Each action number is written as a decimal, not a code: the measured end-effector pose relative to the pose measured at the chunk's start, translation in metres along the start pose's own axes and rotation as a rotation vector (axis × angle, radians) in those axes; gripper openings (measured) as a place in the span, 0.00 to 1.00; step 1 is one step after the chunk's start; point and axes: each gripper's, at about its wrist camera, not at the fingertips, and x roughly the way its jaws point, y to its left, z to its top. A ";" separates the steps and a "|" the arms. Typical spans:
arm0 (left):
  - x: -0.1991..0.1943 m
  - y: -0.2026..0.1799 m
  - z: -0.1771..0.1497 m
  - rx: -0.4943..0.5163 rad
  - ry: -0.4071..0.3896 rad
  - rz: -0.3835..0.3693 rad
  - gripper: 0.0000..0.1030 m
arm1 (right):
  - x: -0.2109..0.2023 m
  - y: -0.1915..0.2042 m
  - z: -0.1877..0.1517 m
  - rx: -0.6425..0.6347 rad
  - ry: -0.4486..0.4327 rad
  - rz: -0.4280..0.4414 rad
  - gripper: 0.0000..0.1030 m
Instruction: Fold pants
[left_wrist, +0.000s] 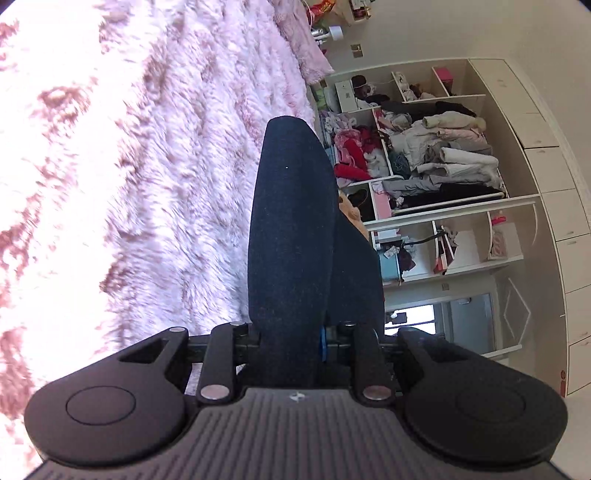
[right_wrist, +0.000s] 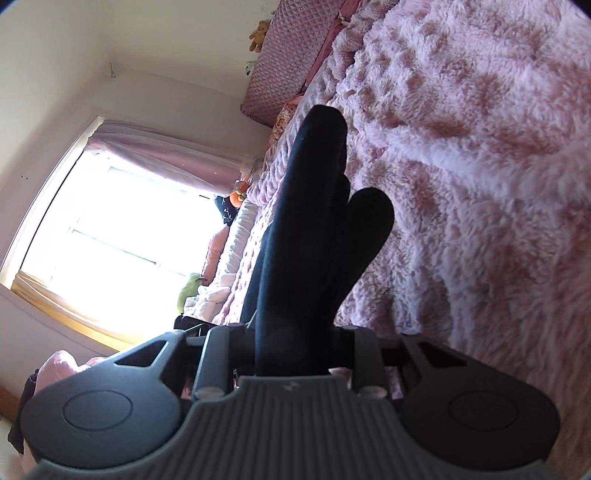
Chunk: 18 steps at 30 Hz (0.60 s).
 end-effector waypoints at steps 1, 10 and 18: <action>-0.009 0.001 0.003 -0.004 -0.015 -0.001 0.25 | 0.011 0.003 0.001 0.000 0.002 0.011 0.22; -0.097 0.021 0.029 -0.063 -0.189 -0.021 0.25 | 0.137 0.035 0.015 -0.013 0.049 0.093 0.22; -0.144 0.042 0.062 -0.079 -0.255 0.020 0.25 | 0.234 0.038 0.020 -0.012 0.079 0.126 0.23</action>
